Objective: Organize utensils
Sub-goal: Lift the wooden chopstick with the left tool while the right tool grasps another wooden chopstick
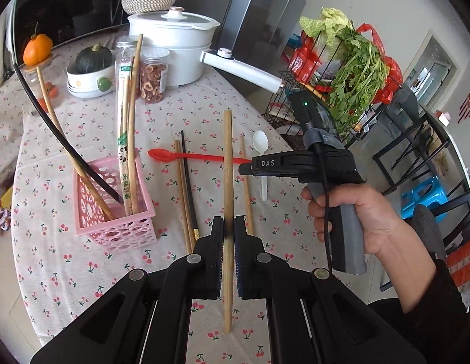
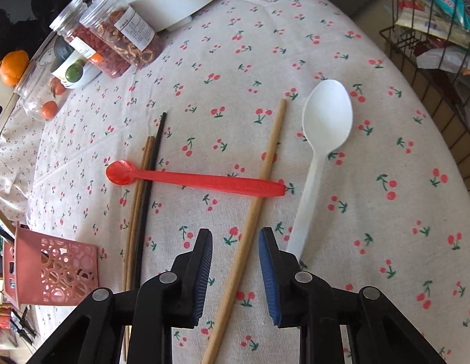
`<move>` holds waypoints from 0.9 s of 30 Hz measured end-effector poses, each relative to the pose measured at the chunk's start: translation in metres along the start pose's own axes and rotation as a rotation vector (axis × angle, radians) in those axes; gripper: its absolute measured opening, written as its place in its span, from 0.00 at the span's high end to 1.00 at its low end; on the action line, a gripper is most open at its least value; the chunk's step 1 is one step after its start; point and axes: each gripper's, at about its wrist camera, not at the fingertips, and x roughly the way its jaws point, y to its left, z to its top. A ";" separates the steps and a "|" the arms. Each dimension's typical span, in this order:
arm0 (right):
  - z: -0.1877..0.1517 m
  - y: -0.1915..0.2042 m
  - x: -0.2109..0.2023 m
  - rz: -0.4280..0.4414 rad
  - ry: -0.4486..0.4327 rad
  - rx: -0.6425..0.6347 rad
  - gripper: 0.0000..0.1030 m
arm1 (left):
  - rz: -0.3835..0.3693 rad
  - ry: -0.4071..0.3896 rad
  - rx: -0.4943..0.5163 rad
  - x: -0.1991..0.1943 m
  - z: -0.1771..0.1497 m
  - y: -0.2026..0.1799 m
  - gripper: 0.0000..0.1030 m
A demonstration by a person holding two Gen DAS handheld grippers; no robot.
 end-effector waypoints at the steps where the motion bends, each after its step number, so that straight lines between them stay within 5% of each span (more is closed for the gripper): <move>1: 0.002 0.003 0.005 -0.023 0.000 -0.008 0.75 | 0.003 -0.003 -0.002 -0.002 -0.001 0.003 0.94; 12: 0.000 0.032 0.029 -0.246 -0.005 -0.122 0.79 | -0.001 -0.020 -0.050 -0.024 -0.011 0.036 0.94; 16: -0.013 0.030 0.024 -0.170 0.046 -0.140 0.92 | 0.004 -0.031 -0.055 -0.033 -0.019 0.042 0.94; 27: -0.068 0.028 -0.034 0.085 0.099 -0.122 0.93 | 0.003 -0.068 -0.043 -0.055 -0.031 0.039 0.94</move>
